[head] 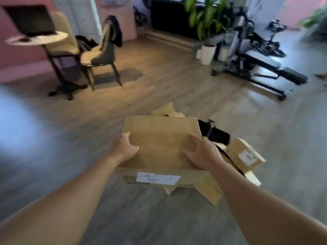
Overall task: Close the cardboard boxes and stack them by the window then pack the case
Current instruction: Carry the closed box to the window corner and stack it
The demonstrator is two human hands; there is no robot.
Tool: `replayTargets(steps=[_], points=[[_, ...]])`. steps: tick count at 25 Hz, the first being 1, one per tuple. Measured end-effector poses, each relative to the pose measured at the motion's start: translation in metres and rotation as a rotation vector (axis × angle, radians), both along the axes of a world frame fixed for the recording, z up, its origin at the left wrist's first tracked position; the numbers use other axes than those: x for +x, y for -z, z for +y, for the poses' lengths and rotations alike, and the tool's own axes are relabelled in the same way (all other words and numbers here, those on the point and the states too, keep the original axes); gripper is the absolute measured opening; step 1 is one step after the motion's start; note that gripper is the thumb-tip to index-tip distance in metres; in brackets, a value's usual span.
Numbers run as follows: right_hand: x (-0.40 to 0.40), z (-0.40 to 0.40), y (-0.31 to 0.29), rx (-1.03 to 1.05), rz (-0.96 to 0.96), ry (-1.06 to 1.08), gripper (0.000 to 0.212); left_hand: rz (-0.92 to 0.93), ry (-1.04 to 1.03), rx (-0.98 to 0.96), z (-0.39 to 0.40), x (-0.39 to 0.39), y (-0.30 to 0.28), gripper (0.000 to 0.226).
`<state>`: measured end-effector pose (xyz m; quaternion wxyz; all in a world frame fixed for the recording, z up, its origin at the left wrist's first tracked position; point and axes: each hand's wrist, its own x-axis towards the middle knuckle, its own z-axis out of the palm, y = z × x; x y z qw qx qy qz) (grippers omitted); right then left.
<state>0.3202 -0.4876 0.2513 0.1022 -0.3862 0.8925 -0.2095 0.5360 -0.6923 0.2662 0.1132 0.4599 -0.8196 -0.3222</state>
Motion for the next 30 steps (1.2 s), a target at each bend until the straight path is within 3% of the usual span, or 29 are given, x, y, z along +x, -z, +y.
replayTargets(steps=[7, 14, 24, 30], points=[[0.174, -0.199, -0.123, -0.004, 0.037, -0.339, 0.085, 0.044, -0.309, -0.062, -0.124, 0.226, -0.108, 0.046], [0.332, -0.376, -0.175, -0.052, 0.046, -0.549, 0.068, -0.096, -0.537, -0.164, -0.243, 0.403, -0.163, 0.048], [0.418, -0.67, -0.167, -0.114, 0.0, -0.763, 0.061, -0.134, -0.68, -0.158, -0.467, 0.499, -0.166, 0.023], [0.462, -0.862, -0.186, -0.158, 0.027, -0.901, 0.057, -0.096, -0.818, -0.176, -0.612, 0.541, -0.18, 0.029]])
